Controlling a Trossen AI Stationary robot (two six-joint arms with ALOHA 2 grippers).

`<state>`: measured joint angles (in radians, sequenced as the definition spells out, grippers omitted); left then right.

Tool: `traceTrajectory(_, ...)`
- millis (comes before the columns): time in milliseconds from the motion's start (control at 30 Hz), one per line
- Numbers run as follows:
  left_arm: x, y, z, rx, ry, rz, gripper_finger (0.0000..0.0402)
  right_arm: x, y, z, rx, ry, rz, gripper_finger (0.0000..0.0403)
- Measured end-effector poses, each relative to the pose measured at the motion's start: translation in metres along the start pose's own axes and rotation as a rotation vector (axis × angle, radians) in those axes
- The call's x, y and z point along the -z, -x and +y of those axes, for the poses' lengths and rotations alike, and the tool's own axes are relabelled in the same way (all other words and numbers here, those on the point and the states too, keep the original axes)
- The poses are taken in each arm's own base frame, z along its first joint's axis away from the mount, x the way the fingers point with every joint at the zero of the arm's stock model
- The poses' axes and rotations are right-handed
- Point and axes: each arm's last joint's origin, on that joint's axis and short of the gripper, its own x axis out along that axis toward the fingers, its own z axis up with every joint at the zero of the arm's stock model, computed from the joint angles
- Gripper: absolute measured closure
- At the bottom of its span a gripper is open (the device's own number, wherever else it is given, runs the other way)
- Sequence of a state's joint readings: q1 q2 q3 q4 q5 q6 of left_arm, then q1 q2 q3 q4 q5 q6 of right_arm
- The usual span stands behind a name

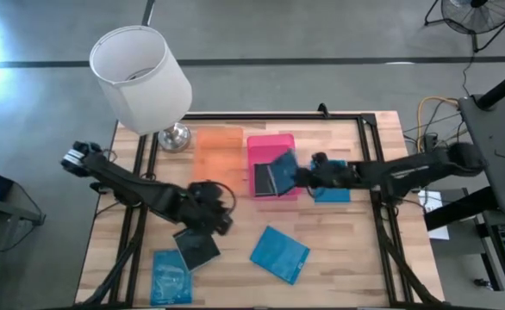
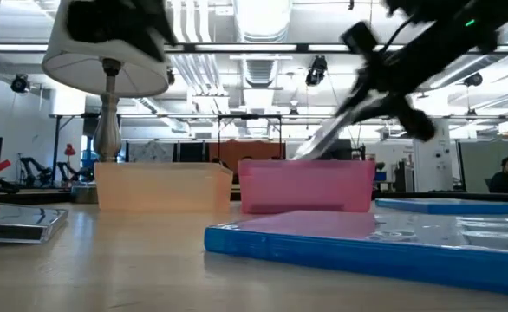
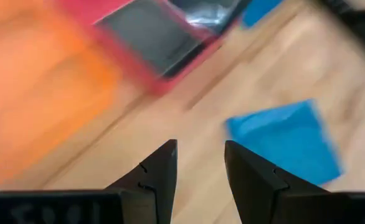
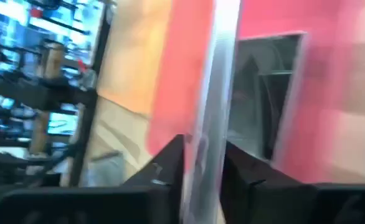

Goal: Pick & place jewel cases by type
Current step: Put the right black CD case into the pink bin, then put the black CD case into the pink bin

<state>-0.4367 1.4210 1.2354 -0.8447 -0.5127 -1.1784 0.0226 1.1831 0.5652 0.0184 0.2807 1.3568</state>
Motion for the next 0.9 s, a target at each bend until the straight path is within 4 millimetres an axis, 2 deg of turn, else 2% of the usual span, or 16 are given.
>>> traceTrajectory(133,0.014,0.016,0.018,-0.06,0.0,0.092,0.0285,-0.013,-0.03,-0.002,-0.06,-0.042,0.043,0.027)
traceTrajectory(267,0.04,0.017,0.034,-0.067,0.051,0.149,0.0285,-0.013,-0.051,0.002,-0.128,-0.061,0.131,0.0215)
traceTrajectory(400,0.074,0.008,0.053,-0.069,0.154,0.204,0.0285,-0.005,-0.059,0.003,-0.056,-0.012,0.249,0.018)
traceTrajectory(500,0.098,0.003,0.062,-0.005,0.254,0.232,0.0285,0.008,-0.05,0.012,-0.022,0.091,0.425,0.0164)
traceTrajectory(600,0.117,0.001,0.073,0.034,0.322,0.259,0.0285,0.024,-0.03,0.02,0.111,0.192,0.586,0.0155)
traceTrajectory(667,0.122,0.003,0.077,0.044,0.356,0.271,0.0285,0.033,-0.012,0.028,0.175,0.288,0.62,0.0151)
traceTrajectory(767,0.123,0.01,0.084,0.042,0.358,0.293,0.0285,0.044,0.01,0.053,0.083,0.396,0.645,0.015)
traceTrajectory(833,0.124,0.014,0.088,0.004,0.34,0.371,0.0285,0.047,0.009,0.059,0.074,0.379,0.653,0.0152)
traceTrajectory(900,0.128,0.014,0.094,-0.063,0.297,0.498,0.0285,0.047,-0.004,0.062,0.081,0.369,0.616,0.0155)
